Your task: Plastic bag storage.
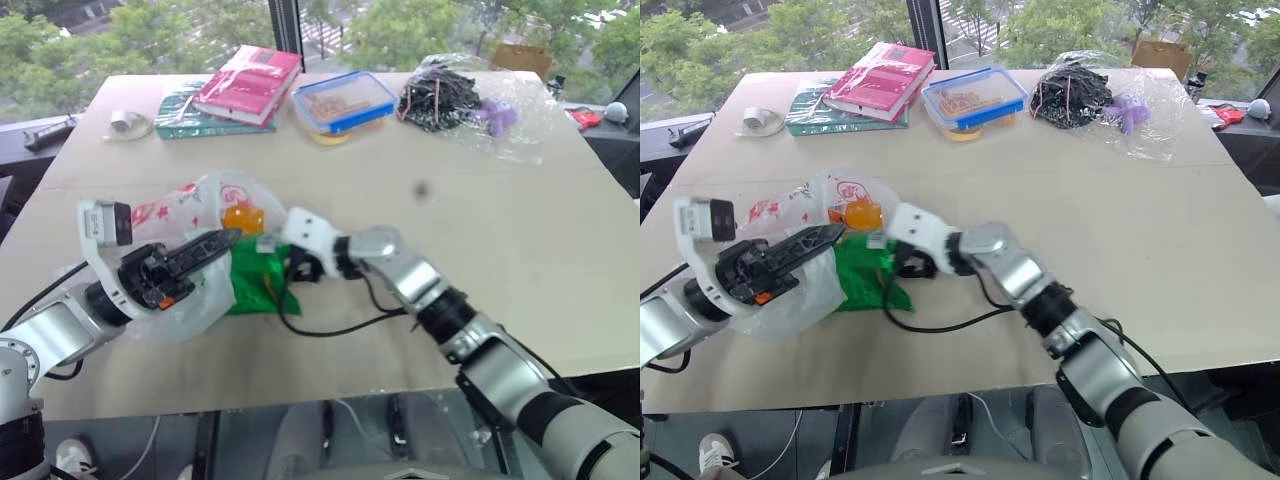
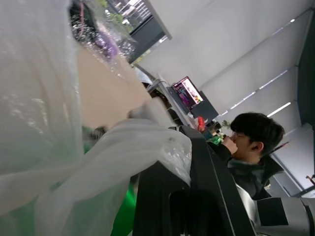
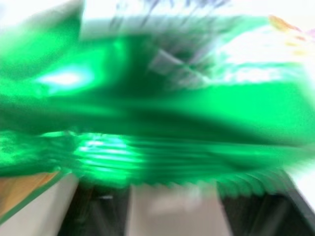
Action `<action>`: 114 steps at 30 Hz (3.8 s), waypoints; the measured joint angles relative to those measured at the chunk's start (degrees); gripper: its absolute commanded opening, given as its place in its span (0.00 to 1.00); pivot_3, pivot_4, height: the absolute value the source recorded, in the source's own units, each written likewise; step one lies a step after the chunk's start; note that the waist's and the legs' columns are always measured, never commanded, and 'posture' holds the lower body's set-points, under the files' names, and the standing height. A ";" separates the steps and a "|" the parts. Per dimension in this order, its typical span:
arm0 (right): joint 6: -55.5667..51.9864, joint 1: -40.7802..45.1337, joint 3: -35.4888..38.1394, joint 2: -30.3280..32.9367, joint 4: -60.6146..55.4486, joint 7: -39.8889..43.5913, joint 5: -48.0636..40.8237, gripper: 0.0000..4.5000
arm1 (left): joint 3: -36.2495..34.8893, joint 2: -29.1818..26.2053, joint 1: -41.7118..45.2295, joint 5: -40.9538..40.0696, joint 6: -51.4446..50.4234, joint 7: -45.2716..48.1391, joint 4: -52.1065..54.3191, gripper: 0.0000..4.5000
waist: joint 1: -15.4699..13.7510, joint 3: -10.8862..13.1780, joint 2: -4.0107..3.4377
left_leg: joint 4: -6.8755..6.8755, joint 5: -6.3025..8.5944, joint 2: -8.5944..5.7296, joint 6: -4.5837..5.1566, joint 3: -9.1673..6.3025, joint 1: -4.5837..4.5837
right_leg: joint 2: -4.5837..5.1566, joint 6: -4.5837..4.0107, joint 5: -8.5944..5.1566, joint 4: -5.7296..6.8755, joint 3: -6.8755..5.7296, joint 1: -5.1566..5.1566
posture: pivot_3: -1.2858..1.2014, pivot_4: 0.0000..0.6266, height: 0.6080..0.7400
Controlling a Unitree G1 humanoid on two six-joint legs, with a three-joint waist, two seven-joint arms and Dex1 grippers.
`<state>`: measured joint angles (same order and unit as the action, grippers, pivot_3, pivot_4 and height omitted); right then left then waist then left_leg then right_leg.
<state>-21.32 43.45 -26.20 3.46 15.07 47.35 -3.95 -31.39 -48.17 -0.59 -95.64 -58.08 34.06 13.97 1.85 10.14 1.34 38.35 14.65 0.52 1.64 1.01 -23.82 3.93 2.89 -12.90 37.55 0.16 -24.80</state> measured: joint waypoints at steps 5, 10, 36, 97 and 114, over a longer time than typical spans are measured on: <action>-9.86 -4.80 5.17 -2.05 -5.37 -3.14 -4.63 1.00 | 0.03 0.41 -0.05 -0.02 0.18 -0.37 1.58 0.00 | 0.81 0.03 -0.05 | -0.01 -0.01 0.15 -0.02 0.09 0.19 | -0.25 -0.06 -0.02 0.27 0.13 -0.03 | 0.52 0.24 1.00; -15.41 -1.90 11.14 -7.93 -4.82 -8.85 -8.17 1.00 | 0.05 0.43 0.06 -0.02 0.37 -0.82 1.69 0.00 | 0.47 0.03 -0.04 | 0.01 0.01 0.10 0.02 0.05 0.13 | -0.22 -0.07 -0.04 0.27 0.11 -0.02 | 0.52 0.24 1.00; -15.93 5.13 11.24 -10.86 8.23 -15.16 -12.24 0.00 | -1.80 1.31 -3.21 -1.43 3.29 -4.61 5.82 0.00 | 0.56 0.02 -0.04 | -0.03 -0.03 0.09 -0.05 0.01 0.09 | -0.23 -0.07 -0.04 0.16 0.05 -0.01 | 0.52 0.24 1.00; -58.31 -24.40 35.67 2.90 -43.94 -49.00 -61.56 0.71 | -7.71 -4.27 -9.50 14.73 2.13 16.86 10.05 0.28 | 0.18 0.03 -0.06 | -0.03 0.14 0.17 0.27 0.19 0.14 | -0.36 -0.18 -0.17 0.05 0.25 0.04 | 0.52 0.24 1.00; -55.04 -17.17 36.23 9.10 -32.35 -40.41 -62.69 0.99 | 2.78 5.94 -2.45 27.20 11.93 -8.96 21.34 0.29 | -0.01 0.00 -0.02 | 0.01 0.19 0.11 0.36 0.17 0.10 | -0.38 -0.01 -0.06 0.05 0.27 0.06 | 0.52 0.24 1.00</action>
<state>-76.37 26.27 10.02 12.56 -17.28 6.93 -66.64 -28.61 -42.24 -3.03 -68.43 -46.15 25.10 35.31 1.85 10.14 1.32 38.37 14.83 0.63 2.00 1.18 -23.72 3.55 2.88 -12.96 37.60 0.43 -24.75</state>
